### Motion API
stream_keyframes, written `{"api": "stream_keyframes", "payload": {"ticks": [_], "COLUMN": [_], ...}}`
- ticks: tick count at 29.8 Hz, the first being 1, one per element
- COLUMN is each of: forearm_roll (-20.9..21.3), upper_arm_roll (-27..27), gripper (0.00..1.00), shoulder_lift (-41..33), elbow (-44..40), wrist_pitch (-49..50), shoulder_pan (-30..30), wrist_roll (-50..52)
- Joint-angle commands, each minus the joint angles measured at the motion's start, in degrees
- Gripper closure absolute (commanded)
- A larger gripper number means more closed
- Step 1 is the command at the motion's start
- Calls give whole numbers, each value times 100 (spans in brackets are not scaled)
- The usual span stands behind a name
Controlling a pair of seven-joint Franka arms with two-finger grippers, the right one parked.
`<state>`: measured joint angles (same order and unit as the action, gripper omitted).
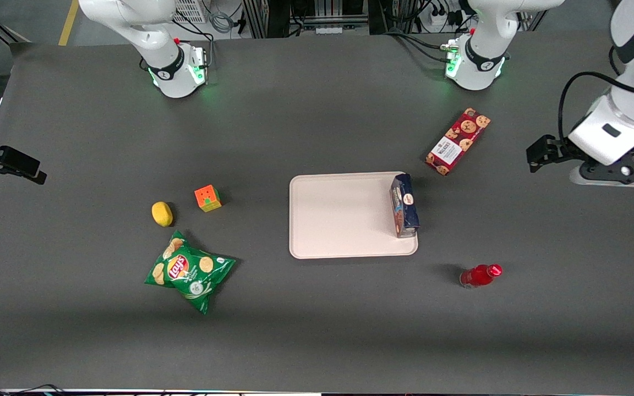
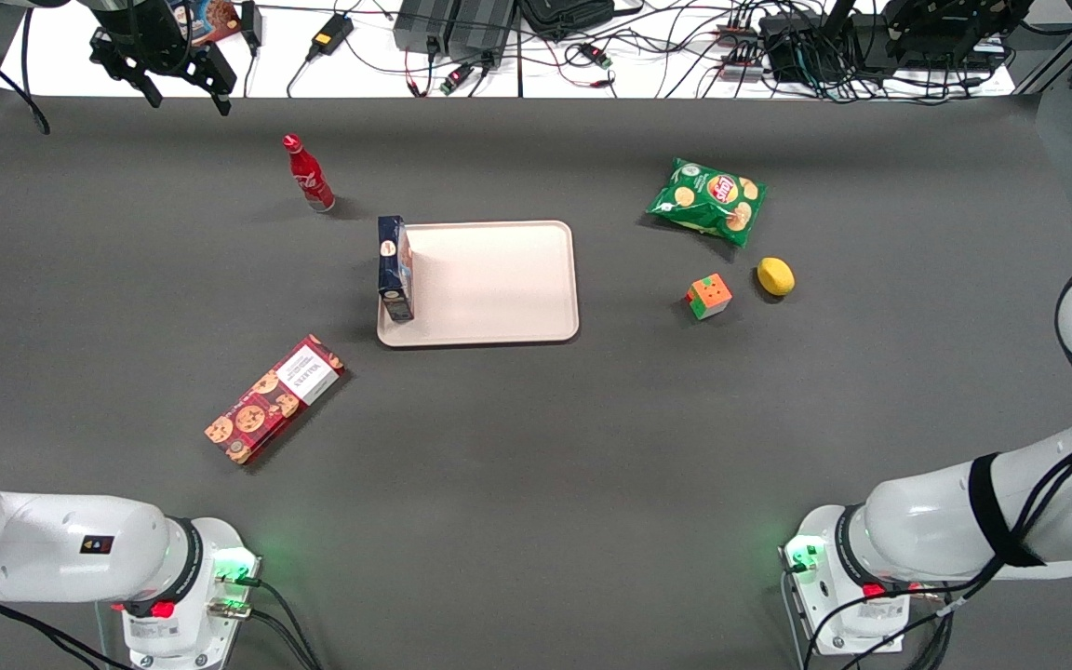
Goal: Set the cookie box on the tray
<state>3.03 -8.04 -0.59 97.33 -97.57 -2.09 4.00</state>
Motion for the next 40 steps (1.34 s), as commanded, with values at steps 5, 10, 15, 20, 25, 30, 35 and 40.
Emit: {"api": "stream_keyframes", "payload": {"ticks": [5,10,15,20,25,30,35,40], "forearm_roll": [-461,-461,-461,-453,-435,-382,-373,-338], "upper_arm_roll": [136,136,136,136,145,154,163,329], "gripper": [0,0,0,0,0,0,0,0], "shoulder_lift": [-90,-90,-116,-108,-99,-108,-125,-143], "elbow": [128,102,102,102,102,93,76,67], "wrist_pitch": [-113,-114,-87,-113,-183,-210,-184,-175], "shoulder_pan": [-89,-90,-98,-98,-107,-98,-125,-160], "wrist_roll": [75,75,84,92,93,75,75,-4]}}
